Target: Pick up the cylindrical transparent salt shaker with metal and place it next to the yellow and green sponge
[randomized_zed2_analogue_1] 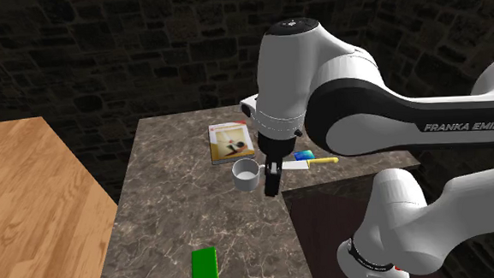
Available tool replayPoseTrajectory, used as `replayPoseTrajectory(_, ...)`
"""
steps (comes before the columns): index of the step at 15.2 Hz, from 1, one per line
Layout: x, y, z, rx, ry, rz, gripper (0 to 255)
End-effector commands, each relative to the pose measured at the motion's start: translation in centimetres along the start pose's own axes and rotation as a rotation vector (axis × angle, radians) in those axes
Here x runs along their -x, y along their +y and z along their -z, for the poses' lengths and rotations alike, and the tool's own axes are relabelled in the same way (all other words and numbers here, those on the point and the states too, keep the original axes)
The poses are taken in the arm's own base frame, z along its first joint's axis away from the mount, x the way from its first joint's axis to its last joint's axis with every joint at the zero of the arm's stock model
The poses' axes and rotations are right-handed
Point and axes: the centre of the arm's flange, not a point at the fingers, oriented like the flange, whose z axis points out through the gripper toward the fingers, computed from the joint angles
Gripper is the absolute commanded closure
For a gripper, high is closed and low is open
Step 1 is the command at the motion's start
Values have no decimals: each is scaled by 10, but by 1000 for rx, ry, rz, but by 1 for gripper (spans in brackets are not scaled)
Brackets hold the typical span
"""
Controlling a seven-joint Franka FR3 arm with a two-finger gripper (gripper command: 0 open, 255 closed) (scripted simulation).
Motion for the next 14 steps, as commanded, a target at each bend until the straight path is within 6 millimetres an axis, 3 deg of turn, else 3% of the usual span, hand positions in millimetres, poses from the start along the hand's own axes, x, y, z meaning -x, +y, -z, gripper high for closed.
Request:
replayPoseTrajectory(1,0,0,0,0,0,0,0)
replayPoseTrajectory(14,-26,160,-37,35,2,12,0)
